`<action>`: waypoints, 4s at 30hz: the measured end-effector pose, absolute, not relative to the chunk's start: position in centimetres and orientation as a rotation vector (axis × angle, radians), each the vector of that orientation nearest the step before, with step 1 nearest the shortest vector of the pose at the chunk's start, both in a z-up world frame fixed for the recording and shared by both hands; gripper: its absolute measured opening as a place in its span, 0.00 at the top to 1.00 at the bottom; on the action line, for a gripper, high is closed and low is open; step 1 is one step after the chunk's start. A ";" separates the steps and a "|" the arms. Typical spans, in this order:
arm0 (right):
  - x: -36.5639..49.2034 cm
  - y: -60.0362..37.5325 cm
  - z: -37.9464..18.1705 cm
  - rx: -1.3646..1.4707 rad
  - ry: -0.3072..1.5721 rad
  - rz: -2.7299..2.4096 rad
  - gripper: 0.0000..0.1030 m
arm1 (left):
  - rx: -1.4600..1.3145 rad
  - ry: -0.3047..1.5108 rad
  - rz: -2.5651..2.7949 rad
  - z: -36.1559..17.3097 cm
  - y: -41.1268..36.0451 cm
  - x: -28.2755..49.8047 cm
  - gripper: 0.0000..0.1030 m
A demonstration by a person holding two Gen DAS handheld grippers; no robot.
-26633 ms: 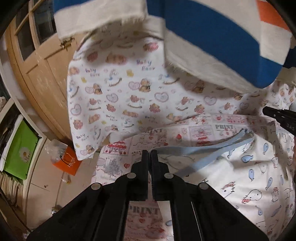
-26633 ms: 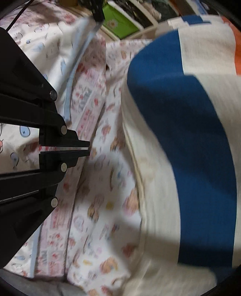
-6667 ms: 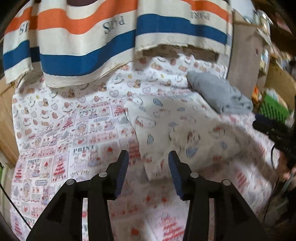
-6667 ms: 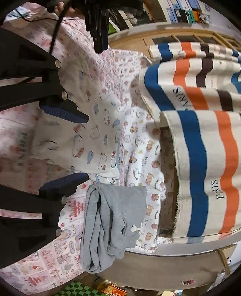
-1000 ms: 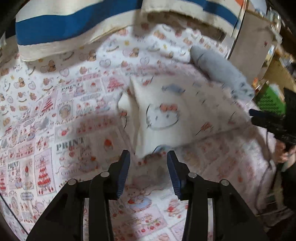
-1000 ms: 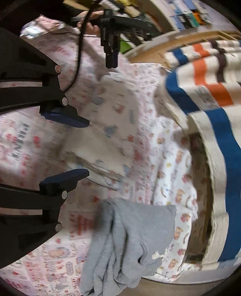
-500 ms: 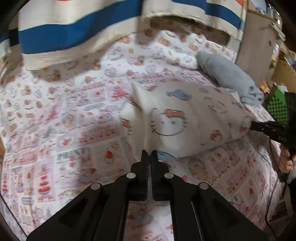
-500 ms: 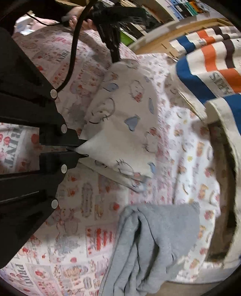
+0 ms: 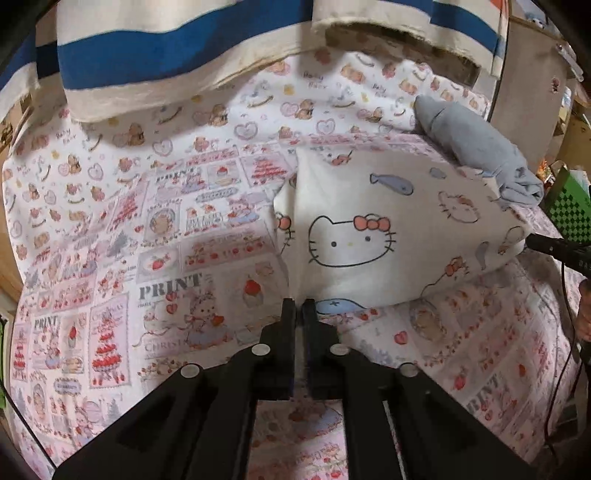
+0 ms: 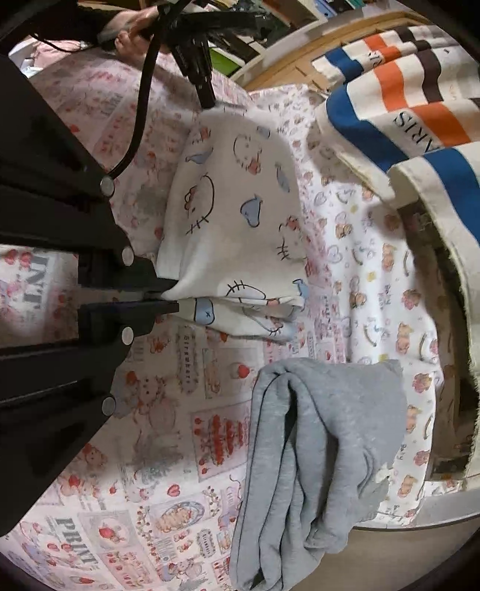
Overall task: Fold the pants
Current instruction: 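Grasp the folded white cloth's edge with the right tool while the left tool grasps it too, then lift the folded white cloth with both tools and carry it toward the grey garment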
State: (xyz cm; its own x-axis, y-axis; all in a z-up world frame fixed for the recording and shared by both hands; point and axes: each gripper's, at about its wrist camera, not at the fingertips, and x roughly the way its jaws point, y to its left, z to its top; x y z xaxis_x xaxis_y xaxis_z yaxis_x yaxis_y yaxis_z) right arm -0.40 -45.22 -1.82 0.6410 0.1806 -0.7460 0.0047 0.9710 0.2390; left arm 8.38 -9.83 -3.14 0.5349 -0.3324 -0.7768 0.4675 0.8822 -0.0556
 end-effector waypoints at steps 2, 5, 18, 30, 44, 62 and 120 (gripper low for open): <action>-0.6 -46.1 -1.1 0.246 0.870 0.094 0.93 | 0.162 0.892 -0.478 -2.5 -9.5 8.5 0.89; -0.7 -47.7 -0.1 0.318 0.856 0.093 0.88 | 0.168 0.864 -0.463 -1.4 -9.0 8.8 0.84; 7.7 -46.8 0.8 0.371 0.872 0.217 0.70 | -0.002 0.837 -0.572 2.0 -10.3 16.9 0.61; 11.9 -47.3 -2.5 0.436 0.984 0.259 0.89 | -0.031 0.987 -0.599 -1.0 -13.2 20.7 0.98; 13.0 -49.1 -2.0 0.344 0.933 0.054 1.00 | 0.025 0.968 -0.507 -1.8 -13.0 22.4 0.97; 11.8 -44.2 2.8 0.290 0.807 0.162 1.00 | 0.024 0.834 -0.521 1.7 -13.6 19.9 0.64; 8.4 -45.5 0.1 0.292 0.833 0.022 0.31 | -0.088 1.019 -0.468 -3.6 -13.1 19.7 0.21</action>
State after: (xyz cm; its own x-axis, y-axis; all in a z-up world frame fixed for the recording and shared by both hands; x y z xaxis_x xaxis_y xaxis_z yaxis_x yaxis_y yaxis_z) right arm 8.43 -45.46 0.15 0.6744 0.1331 -0.7262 0.0949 0.9598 0.2641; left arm 19.74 -13.07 -3.64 0.4348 -0.4153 -0.7991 0.3350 0.8982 -0.2846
